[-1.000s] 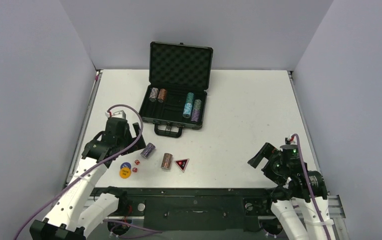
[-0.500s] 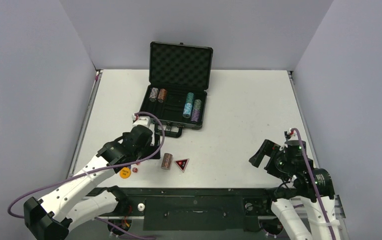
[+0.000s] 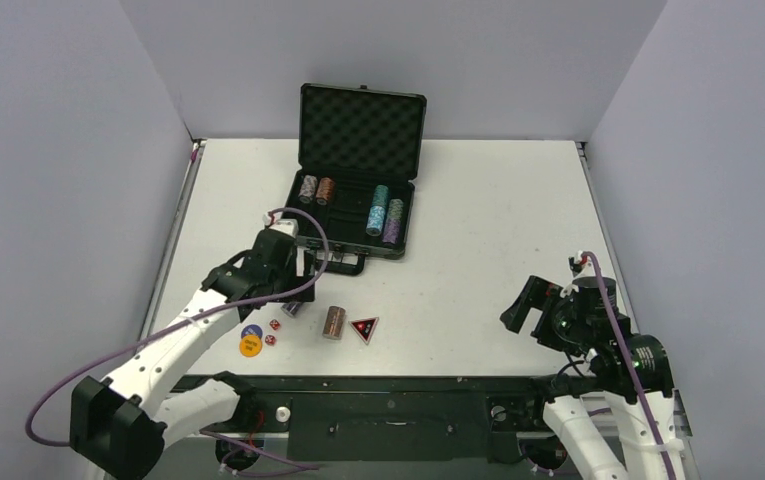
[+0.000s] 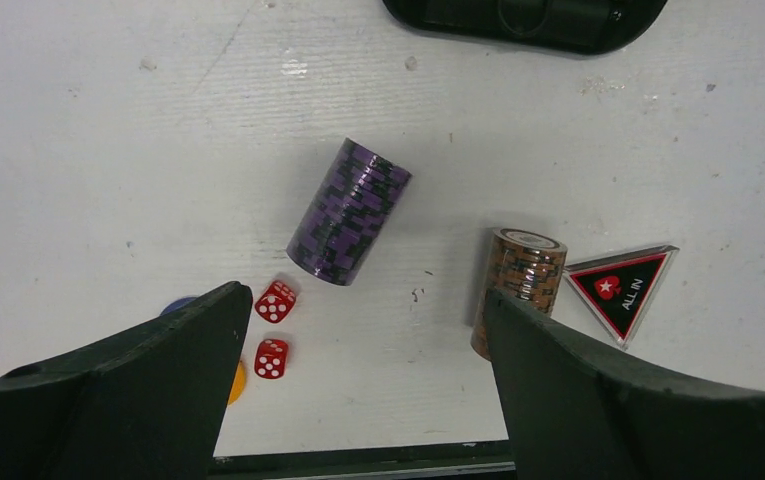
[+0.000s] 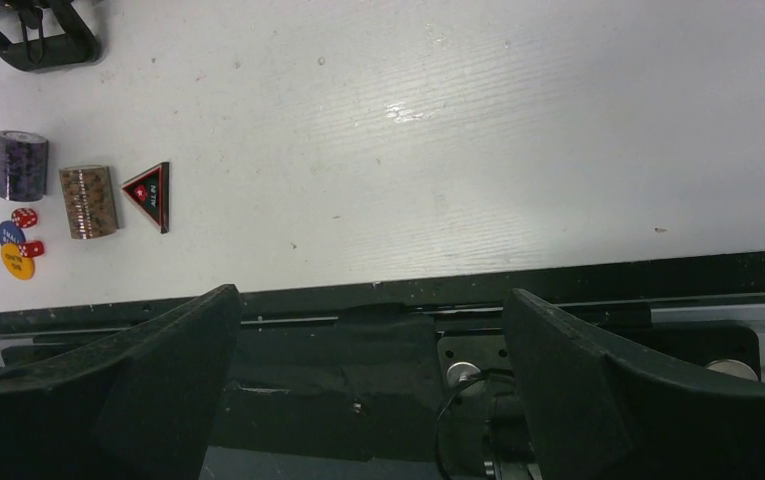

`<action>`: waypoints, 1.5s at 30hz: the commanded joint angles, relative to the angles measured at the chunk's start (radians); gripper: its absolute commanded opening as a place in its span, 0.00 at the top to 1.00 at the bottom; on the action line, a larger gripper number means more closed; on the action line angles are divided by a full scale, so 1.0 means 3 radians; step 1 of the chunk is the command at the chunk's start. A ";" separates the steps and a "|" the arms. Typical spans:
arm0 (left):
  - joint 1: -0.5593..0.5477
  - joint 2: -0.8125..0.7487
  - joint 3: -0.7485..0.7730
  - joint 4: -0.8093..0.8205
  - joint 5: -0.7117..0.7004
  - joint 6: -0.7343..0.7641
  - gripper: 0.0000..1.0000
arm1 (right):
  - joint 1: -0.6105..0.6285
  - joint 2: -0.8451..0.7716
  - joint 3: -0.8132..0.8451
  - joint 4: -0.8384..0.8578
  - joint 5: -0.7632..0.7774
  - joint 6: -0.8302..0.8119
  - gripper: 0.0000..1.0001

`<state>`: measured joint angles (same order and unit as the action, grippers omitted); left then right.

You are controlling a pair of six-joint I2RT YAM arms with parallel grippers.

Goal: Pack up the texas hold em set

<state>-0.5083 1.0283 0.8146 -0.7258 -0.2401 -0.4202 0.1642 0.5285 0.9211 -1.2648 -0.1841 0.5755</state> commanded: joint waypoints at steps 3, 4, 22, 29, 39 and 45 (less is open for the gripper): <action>0.0105 0.0272 0.0042 0.0282 0.0303 0.0227 0.16 | 0.0067 0.0165 0.0075 0.0262 0.0142 -0.0043 0.01; 0.0158 0.0330 0.0039 0.0352 0.0377 0.0256 0.17 | 0.0070 0.0184 0.0072 0.0273 0.0143 -0.0032 0.01; 0.0337 0.1262 0.0061 0.0608 0.0378 0.0173 0.30 | 0.0166 0.0415 0.0058 0.0439 0.0181 0.0013 0.01; 0.0339 0.1514 0.0097 0.0574 0.0270 0.0103 0.36 | 0.0230 0.0507 0.0013 0.0514 0.0209 0.0019 0.01; 0.0334 0.1628 0.0155 0.0444 0.0132 -0.0439 0.72 | 0.0321 0.0652 -0.0016 0.0601 0.0281 0.0032 0.01; 0.0331 0.1691 0.0260 0.0270 0.0055 -0.0940 0.78 | 0.0371 0.0756 -0.0037 0.0608 0.0327 0.0034 0.01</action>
<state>-0.4107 1.5208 0.8463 -0.6155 -0.1890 -0.5686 0.2630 0.7364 0.9165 -1.1168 -0.1177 0.5842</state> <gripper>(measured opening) 0.401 0.990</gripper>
